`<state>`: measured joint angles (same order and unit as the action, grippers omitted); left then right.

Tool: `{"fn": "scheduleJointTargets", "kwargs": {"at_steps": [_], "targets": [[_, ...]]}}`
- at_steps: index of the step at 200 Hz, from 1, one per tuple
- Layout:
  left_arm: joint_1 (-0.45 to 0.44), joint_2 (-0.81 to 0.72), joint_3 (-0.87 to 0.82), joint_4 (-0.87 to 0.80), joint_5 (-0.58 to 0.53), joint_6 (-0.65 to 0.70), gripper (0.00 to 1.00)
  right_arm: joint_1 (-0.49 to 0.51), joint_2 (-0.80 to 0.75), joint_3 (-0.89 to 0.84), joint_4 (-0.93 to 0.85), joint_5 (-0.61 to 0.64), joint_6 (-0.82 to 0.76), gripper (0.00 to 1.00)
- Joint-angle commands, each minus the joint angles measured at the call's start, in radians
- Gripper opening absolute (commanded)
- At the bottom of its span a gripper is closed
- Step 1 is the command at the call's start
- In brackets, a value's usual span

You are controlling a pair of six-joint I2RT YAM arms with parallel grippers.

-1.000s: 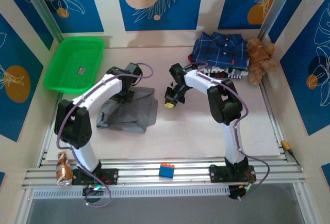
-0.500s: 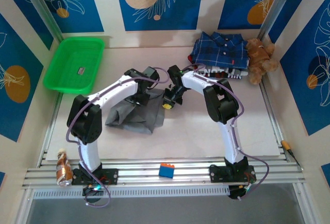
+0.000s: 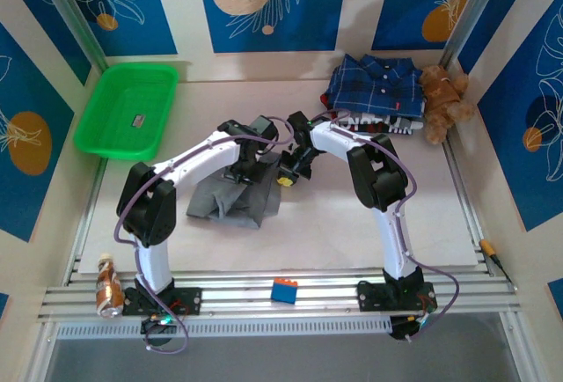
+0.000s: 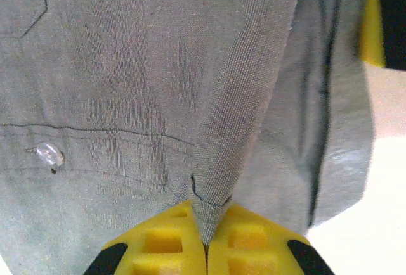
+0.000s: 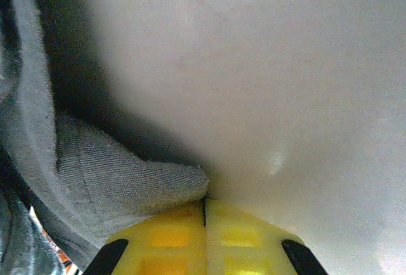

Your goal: Fold and stack the long sleeve shirts

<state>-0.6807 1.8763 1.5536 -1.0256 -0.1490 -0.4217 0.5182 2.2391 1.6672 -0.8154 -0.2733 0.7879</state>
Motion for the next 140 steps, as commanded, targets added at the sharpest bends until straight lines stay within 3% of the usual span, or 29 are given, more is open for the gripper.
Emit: {"fn": "scheduleJointTargets", "kwargs": {"at_steps": [1, 67, 98, 110, 140], "targets": [[-0.015, 0.017, 0.009, 0.052, 0.097, -0.056, 0.07, 0.028, 0.040, -0.053, 0.013, -0.018, 0.013, 0.01], [-0.017, 0.035, -0.052, 0.140, 0.201, -0.116, 0.09, 0.024, 0.033, -0.074, 0.024, -0.019, 0.017, 0.02], [-0.012, 0.014, -0.089, 0.251, 0.285, -0.192, 0.34, 0.016, 0.013, -0.091, 0.037, -0.031, 0.035, 0.06], [-0.010, 0.005, -0.085, 0.300, 0.326, -0.226, 0.45, 0.003, -0.016, -0.114, 0.055, -0.036, 0.054, 0.13], [0.007, -0.037, -0.059, 0.394, 0.436, -0.301, 0.59, -0.057, -0.121, -0.173, 0.075, -0.032, 0.074, 0.33]]}}
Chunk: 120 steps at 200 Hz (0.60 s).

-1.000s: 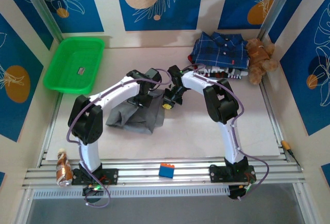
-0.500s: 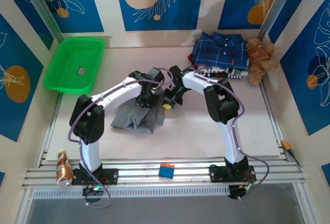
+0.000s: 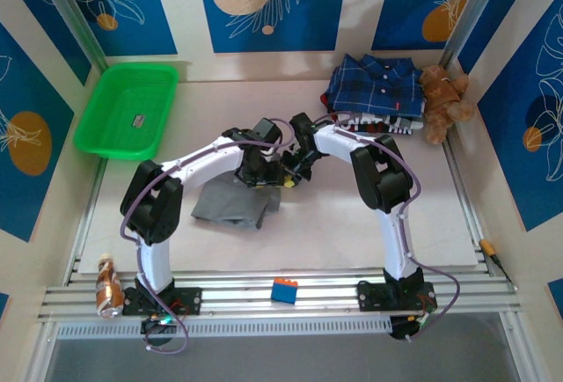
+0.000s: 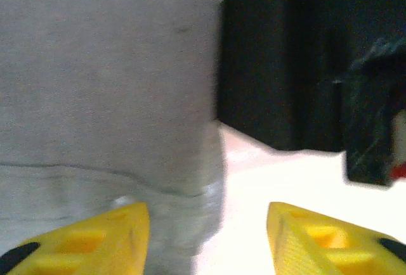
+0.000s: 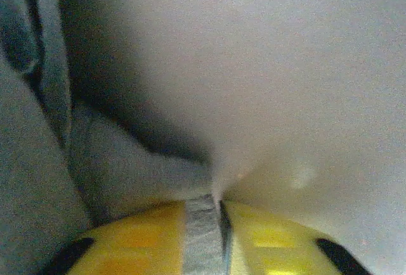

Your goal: Fold and stack the long sleeve shirts

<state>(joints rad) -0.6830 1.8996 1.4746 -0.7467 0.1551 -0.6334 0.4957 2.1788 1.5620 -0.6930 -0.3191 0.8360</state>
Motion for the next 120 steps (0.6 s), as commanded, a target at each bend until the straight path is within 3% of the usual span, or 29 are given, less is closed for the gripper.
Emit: {"fn": "scheduleJointTargets", "kwargs": {"at_steps": [1, 28, 78, 94, 120], "targets": [[0.010, -0.063, 0.020, 0.119, 0.133, -0.092, 0.59, -0.037, -0.064, -0.069, -0.048, 0.014, 0.026, 0.33], [0.045, -0.171, -0.007, 0.196, 0.170, -0.150, 0.68, -0.088, -0.142, -0.082, -0.061, 0.023, 0.002, 0.41], [0.199, -0.378, -0.191, 0.065, 0.086, -0.066, 0.73, -0.060, -0.185, -0.038, -0.036, 0.007, -0.054, 0.45], [0.235, -0.420, -0.288, 0.096, 0.122, -0.061, 0.69, -0.041, -0.148, 0.008, -0.036, 0.004, -0.064, 0.45], [0.244, -0.486, -0.449, 0.226, 0.196, -0.097, 0.53, -0.021, -0.073, 0.109, -0.037, -0.017, -0.070, 0.42]]}}
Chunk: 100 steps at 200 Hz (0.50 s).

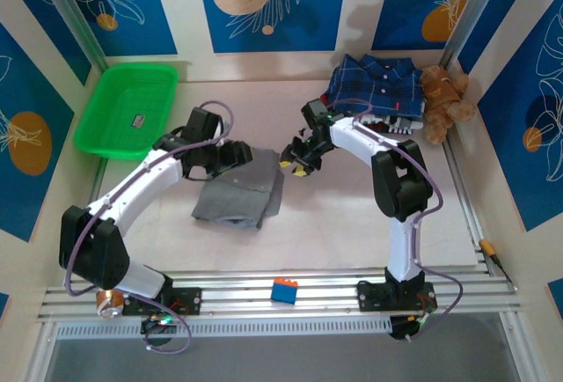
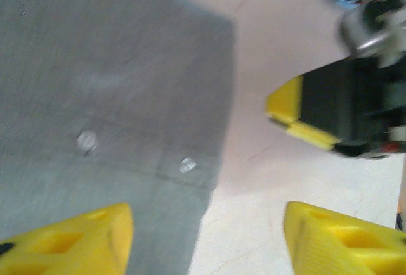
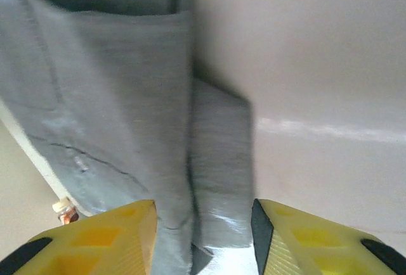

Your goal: Fold and stack the long sleeve shirts

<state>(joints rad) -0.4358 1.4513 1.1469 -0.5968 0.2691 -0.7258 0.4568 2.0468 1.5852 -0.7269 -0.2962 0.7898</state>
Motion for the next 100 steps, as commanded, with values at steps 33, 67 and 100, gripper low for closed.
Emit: {"fn": "scheduleJointTargets", "kwargs": {"at_steps": [33, 67, 100], "targets": [[-0.018, -0.099, -0.328, 0.270, 0.167, -0.142, 0.34, 0.036, 0.148, 0.195, -0.032, -0.047, -0.018, 0.32], [-0.060, -0.162, -0.500, 0.407, 0.173, -0.232, 0.32, 0.036, 0.246, 0.285, -0.069, -0.011, 0.024, 0.22], [-0.109, -0.130, -0.569, 0.487, 0.170, -0.259, 0.31, 0.033, 0.345, 0.380, -0.059, -0.020, 0.063, 0.20]]}}
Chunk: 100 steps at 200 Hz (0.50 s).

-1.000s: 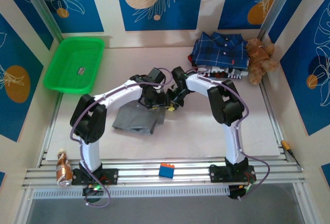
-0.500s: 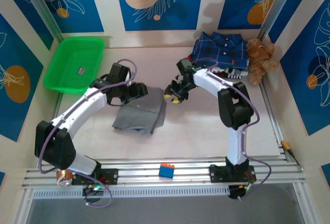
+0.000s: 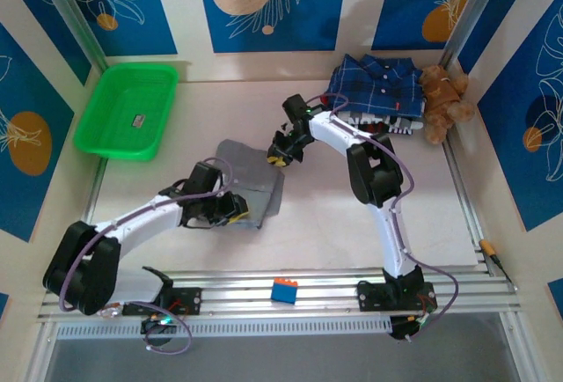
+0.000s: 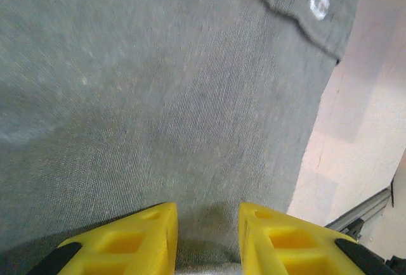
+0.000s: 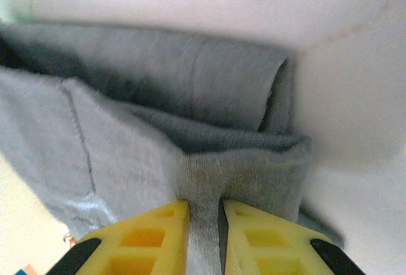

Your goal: Fold and stack the long sleeve shirts

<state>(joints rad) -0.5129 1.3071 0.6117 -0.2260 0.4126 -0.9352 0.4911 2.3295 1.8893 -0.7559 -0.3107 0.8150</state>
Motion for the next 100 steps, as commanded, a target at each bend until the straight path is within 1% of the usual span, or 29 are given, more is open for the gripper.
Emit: {"fn": "scheduleJointTargets", "kwargs": {"at_steps": [1, 24, 43, 61, 79, 100], "targets": [[-0.033, 0.014, -0.035, 0.118, 0.025, -0.050, 0.31, -0.002, 0.064, 0.077, -0.031, -0.005, 0.039, 0.20], [-0.053, 0.022, -0.058, 0.141, 0.024, -0.042, 0.36, -0.001, 0.110, 0.147, -0.040, -0.002, 0.060, 0.21], [-0.052, 0.021, -0.072, 0.162, 0.068, -0.028, 0.41, 0.000, 0.111, 0.174, -0.052, -0.008, 0.060, 0.22], [-0.038, -0.028, -0.027, 0.092, 0.081, 0.013, 0.48, 0.004, 0.073, 0.177, -0.066, -0.012, 0.032, 0.27], [0.033, -0.093, 0.072, -0.053, 0.055, 0.053, 0.55, 0.013, -0.012, 0.151, -0.101, 0.012, -0.008, 0.32], [0.161, -0.077, 0.216, -0.245, 0.039, 0.119, 0.59, 0.034, -0.140, 0.047, -0.102, 0.003, -0.019, 0.36]]}}
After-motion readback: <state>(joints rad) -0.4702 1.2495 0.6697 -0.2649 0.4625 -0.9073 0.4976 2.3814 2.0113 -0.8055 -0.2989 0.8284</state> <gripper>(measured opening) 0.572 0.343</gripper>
